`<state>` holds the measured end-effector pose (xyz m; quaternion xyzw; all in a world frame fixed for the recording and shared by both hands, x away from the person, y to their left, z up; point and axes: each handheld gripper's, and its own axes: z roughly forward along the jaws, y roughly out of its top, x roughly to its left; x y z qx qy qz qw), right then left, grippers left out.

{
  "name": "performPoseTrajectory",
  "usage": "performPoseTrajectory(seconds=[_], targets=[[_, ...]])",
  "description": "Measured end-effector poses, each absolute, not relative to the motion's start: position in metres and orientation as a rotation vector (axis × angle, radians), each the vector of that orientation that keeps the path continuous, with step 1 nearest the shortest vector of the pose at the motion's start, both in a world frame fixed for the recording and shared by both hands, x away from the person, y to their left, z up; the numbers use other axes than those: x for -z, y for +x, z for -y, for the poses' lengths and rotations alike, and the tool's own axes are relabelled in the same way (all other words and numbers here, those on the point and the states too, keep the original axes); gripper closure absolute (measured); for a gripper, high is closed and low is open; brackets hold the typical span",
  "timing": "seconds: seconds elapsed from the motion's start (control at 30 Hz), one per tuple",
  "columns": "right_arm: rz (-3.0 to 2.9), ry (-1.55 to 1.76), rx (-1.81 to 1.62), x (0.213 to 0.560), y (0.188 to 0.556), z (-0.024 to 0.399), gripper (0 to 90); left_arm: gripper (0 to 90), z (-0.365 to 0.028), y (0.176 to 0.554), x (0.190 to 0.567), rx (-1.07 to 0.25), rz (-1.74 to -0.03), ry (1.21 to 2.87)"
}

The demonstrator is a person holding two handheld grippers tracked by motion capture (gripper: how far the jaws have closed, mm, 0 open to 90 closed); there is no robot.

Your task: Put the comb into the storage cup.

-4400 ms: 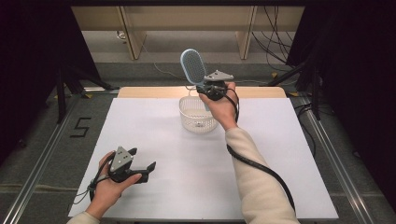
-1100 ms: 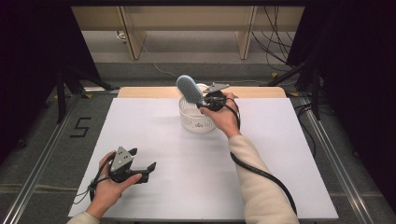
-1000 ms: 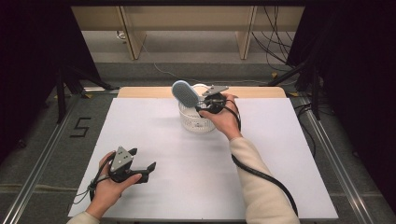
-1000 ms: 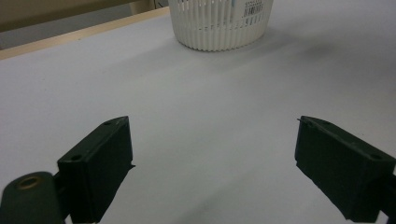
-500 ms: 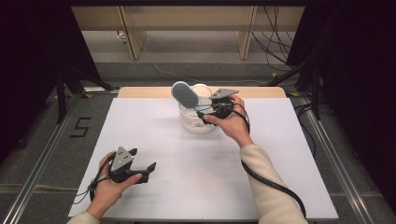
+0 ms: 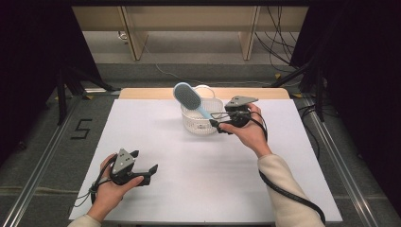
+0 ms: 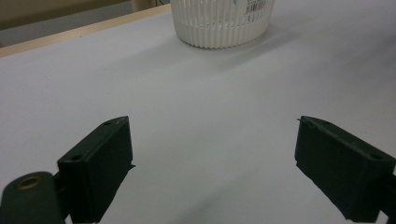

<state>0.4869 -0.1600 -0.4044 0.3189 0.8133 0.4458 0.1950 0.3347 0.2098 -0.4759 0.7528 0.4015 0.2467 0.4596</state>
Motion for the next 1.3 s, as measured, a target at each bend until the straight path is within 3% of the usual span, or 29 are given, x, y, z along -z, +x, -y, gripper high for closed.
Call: performPoseTrajectory(seconds=[1.3], targets=[[-2.284, 0.951, -1.259, 0.429, 0.426, 0.208, 17.1, 11.0, -0.209, 0.334, 0.475, -0.619, -0.984, 1.848]])
